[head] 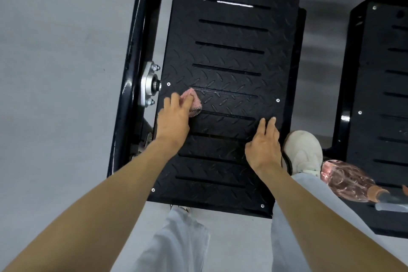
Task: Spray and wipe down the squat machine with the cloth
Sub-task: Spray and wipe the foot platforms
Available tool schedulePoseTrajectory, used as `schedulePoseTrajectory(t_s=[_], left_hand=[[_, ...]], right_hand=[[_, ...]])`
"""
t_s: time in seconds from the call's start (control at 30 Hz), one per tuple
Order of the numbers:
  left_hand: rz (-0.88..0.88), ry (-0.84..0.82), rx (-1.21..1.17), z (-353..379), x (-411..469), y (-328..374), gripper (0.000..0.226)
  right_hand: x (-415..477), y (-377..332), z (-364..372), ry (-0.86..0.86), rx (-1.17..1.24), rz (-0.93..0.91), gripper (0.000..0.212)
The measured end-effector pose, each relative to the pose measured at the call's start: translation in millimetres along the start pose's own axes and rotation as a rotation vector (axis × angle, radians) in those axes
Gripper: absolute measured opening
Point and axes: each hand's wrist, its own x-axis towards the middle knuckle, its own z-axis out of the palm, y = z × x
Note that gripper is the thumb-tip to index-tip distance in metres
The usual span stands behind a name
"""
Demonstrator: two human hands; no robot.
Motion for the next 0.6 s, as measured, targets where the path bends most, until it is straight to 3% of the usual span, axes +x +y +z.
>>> schedulePoseTrajectory(t_s=[0.13,0.33,0.4,0.6], left_hand=[[0.124,0.004,0.087,15.4,-25.3,-11.0,0.069],[-0.204,0.037,-0.103,17.7,-31.4,11.9,0.065],[-0.233,0.030,-0.151,17.4,-30.2,34.5,0.065],[0.079,-0.049,-0.014,18.6,-23.7,78.0,0.071]], right_hand=[[3.8,-1.3,-2.2,-0.013,0.013,0.019,0.073],[4.9,0.0,-1.7,-0.024,0.012,0.016,0.072],[4.9,0.8,-2.8,-0.031,0.017,0.012,0.071],[4.5,5.0,-7.5,-0.039,0.070,0.005,0.072]])
